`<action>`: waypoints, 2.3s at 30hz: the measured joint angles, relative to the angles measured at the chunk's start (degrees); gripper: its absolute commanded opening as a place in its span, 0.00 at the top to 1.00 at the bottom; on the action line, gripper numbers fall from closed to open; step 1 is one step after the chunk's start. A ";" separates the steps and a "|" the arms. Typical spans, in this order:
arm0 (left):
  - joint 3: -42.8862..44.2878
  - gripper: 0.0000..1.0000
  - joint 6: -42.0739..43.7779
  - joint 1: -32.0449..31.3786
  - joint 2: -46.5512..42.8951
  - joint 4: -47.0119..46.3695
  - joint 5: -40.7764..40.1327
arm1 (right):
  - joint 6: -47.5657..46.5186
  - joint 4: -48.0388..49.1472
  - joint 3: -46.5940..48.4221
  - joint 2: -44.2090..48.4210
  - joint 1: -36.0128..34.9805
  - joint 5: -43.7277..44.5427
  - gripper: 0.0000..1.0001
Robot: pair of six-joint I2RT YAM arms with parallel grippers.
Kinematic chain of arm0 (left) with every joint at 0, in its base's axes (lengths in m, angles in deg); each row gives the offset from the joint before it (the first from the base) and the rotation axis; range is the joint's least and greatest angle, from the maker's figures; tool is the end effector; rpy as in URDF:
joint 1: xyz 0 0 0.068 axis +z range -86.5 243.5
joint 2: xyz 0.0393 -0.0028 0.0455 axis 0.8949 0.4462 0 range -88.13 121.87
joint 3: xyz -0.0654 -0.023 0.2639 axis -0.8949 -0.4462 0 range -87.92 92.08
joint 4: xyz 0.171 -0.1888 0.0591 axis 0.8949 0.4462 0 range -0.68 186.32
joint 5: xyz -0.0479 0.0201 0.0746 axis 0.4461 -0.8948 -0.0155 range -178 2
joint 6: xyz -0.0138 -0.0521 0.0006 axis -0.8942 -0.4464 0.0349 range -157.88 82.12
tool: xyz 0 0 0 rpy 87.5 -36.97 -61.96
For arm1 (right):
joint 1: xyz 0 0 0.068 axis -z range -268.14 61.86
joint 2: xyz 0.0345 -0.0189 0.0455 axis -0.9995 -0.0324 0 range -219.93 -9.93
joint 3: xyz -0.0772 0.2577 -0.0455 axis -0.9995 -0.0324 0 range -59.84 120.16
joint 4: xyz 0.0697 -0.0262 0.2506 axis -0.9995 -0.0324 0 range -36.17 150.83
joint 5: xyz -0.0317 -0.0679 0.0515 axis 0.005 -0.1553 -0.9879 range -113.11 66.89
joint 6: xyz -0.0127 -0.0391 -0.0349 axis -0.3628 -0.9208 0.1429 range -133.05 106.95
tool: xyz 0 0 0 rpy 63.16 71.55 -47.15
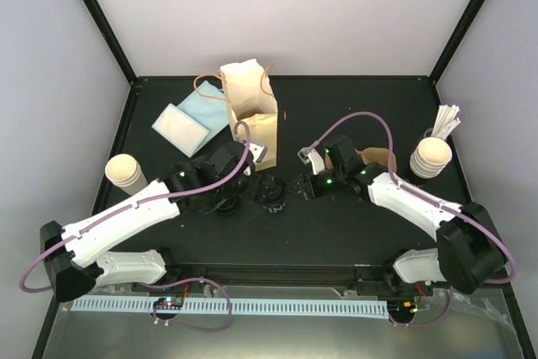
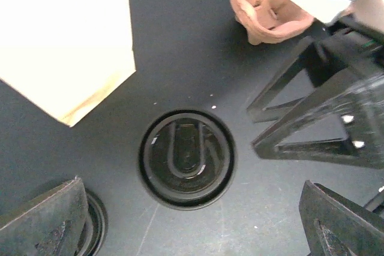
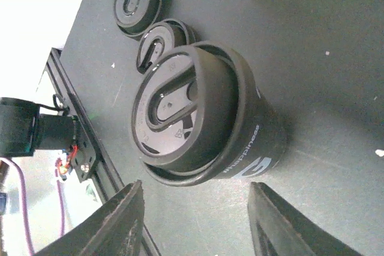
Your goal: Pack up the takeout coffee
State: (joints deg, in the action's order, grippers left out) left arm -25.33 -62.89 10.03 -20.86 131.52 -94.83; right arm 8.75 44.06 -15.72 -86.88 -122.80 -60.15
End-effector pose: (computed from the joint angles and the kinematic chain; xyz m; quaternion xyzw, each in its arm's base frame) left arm 0.1474 -0.1919 0.3171 0.2070 0.9053 -0.1892 0.3191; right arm 0.2059 0.1685 0.2103 -0.2087 0.8720 0.4175 0.1475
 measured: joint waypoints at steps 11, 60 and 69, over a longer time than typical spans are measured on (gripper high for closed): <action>-4.68 0.01 -2.14 3.06 -9.79 0.33 -4.26 | -5.35 -8.20 5.33 4.76 -3.54 8.17 0.23; -11.13 0.01 -3.72 17.29 -20.41 4.70 -3.02 | -9.03 -24.92 21.77 -6.73 -25.05 38.69 0.04; -11.13 0.01 -3.72 17.86 -20.26 4.81 -2.80 | -9.05 -25.70 22.34 -8.26 -25.14 39.36 0.05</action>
State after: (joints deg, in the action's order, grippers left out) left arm -36.45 -66.61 27.88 -41.12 136.33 -97.63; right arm -0.29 18.35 6.62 -95.14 -147.93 -20.78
